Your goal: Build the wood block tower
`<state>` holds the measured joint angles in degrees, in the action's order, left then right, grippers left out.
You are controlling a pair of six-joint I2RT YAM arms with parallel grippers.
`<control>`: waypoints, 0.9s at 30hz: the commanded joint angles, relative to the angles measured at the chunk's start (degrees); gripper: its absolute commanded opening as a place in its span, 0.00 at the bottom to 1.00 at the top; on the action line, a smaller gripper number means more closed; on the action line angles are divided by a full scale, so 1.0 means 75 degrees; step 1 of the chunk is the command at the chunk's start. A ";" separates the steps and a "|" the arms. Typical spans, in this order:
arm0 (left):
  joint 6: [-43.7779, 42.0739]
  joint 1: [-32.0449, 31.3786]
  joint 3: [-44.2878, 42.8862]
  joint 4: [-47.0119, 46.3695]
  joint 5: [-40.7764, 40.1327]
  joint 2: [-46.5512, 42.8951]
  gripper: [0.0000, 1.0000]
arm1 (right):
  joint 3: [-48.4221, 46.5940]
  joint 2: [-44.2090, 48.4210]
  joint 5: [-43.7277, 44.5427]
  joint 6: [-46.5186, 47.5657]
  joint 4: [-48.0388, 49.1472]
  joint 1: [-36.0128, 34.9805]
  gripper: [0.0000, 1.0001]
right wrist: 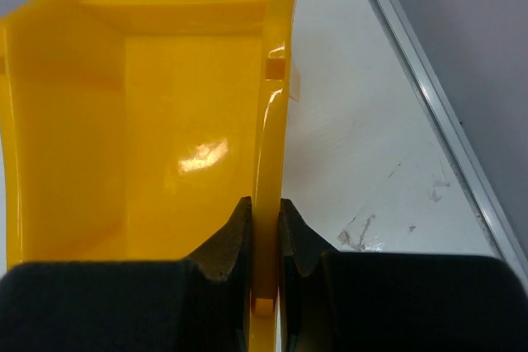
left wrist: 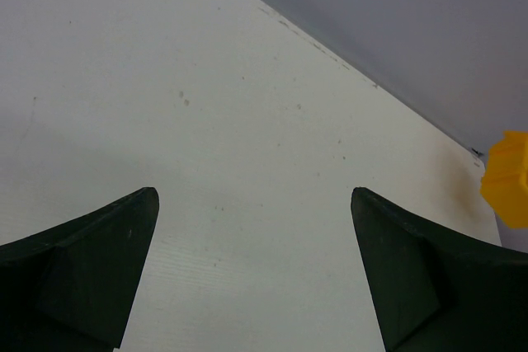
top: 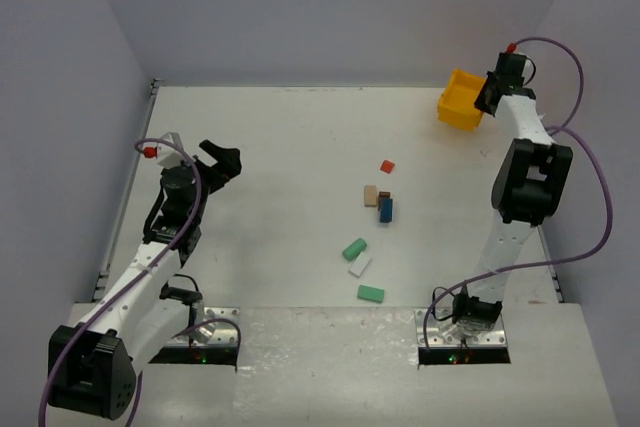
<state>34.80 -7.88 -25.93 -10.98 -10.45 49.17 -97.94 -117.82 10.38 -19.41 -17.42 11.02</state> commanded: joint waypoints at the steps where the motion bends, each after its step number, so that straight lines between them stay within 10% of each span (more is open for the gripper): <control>1: -0.0175 0.0043 -0.0194 -0.0696 0.0108 0.0010 1.00 | -0.0790 -0.0736 -0.0772 -0.1069 0.0187 0.0368 0.04; 15: -0.0211 0.0043 -0.0456 -0.1373 0.0057 0.1341 1.00 | -0.1566 -0.2146 0.0128 -0.0975 0.0459 0.0523 0.23; 21: -0.0277 0.0043 -0.0667 -0.1307 0.0197 0.1624 1.00 | -0.1156 -0.1522 -0.0385 -0.0540 0.0711 0.0523 0.93; 27: -0.0201 0.0043 -0.0656 -0.1217 0.0233 0.1498 1.00 | 0.0138 0.0132 -0.1542 -0.0033 0.1043 0.0398 0.99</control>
<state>33.35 -7.88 -28.62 -17.96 -9.67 61.58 -100.98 -129.33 5.25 -23.39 -13.88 14.87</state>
